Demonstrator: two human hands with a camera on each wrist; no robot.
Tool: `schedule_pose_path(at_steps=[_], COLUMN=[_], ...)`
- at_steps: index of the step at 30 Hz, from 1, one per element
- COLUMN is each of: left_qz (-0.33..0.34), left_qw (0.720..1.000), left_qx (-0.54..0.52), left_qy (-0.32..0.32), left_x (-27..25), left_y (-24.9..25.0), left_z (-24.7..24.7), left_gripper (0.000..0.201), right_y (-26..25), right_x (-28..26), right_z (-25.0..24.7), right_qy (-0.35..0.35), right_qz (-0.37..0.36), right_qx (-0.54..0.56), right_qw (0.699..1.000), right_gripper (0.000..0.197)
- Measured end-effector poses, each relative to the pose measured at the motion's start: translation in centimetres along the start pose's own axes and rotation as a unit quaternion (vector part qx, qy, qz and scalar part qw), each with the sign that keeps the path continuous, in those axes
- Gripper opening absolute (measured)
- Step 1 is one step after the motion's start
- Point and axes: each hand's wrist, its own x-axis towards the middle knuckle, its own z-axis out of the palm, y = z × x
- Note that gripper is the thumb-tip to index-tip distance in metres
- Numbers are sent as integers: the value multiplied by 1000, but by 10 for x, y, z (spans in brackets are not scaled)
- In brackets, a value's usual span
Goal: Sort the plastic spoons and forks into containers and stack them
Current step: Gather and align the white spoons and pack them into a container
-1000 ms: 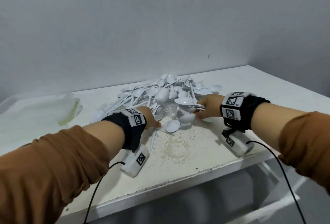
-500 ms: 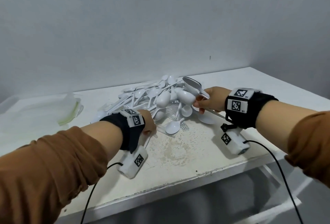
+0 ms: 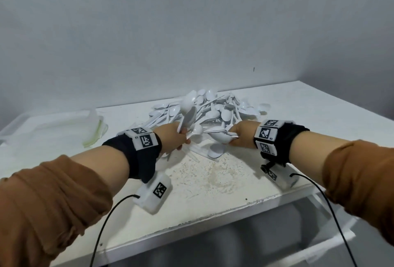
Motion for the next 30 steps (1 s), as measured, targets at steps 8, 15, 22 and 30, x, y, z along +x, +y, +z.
schedule_pose_path(at_steps=[8, 15, 22, 30], left_qz=[-5, -10, 0, -2], left_qw=[997, 996, 996, 995], left_qx=[-71, -69, -76, -78], left_qy=[42, 47, 55, 60], left_x=[-15, -22, -22, -8], left_y=[-7, -21, -29, -17], left_z=[-6, -9, -11, -11], left_gripper=[23, 35, 40, 35], right_y=[-15, -22, -24, -23], right_x=[5, 9, 20, 27], right_z=[2, 9, 12, 9], right_qy=[-31, -17, -32, -65], right_qz=[-5, 4, 55, 6], right_qx=[-83, -79, -114, -177], right_qw=[996, 997, 991, 982], right_gripper=[24, 11, 15, 12])
